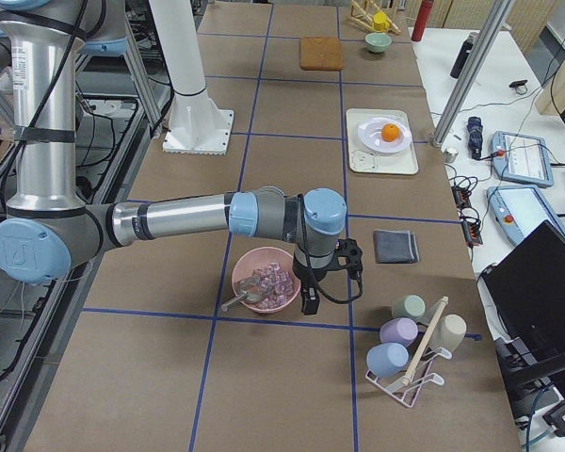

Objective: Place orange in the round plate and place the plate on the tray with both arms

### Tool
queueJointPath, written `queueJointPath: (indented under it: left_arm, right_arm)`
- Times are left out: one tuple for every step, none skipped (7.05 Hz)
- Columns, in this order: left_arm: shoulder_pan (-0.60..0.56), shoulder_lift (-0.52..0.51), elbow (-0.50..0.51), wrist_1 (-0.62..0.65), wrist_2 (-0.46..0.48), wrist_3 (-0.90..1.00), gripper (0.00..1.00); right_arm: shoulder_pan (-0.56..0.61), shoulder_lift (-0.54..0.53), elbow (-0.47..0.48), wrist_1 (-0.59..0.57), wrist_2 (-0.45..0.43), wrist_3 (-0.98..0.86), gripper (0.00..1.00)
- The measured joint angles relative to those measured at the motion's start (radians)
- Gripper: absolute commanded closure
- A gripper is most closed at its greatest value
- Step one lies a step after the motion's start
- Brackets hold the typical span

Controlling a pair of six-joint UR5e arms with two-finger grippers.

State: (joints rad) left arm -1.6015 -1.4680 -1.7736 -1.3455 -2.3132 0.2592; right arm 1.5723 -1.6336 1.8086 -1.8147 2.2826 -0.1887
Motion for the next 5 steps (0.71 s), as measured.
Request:
queueJointPath:
  left_arm:
    - [0.000, 0.000, 0.000, 0.000, 0.000, 0.000, 0.01]
    - [0.000, 0.000, 0.000, 0.000, 0.000, 0.000, 0.01]
    - [0.000, 0.000, -0.001, 0.000, 0.000, 0.000, 0.01]
    - [0.000, 0.000, -0.001, 0.000, 0.000, -0.001, 0.01]
    - [0.000, 0.000, -0.001, 0.000, 0.000, -0.001, 0.01]
  right_arm:
    - [0.000, 0.000, 0.000, 0.000, 0.000, 0.000, 0.00]
    - [0.000, 0.000, 0.000, 0.003, 0.000, 0.000, 0.00]
    - [0.000, 0.000, -0.001, 0.007, 0.000, 0.000, 0.00]
    - [0.000, 0.000, -0.001, 0.010, 0.000, 0.000, 0.00]
    - [0.000, 0.000, -0.001, 0.012, 0.001, 0.000, 0.00]
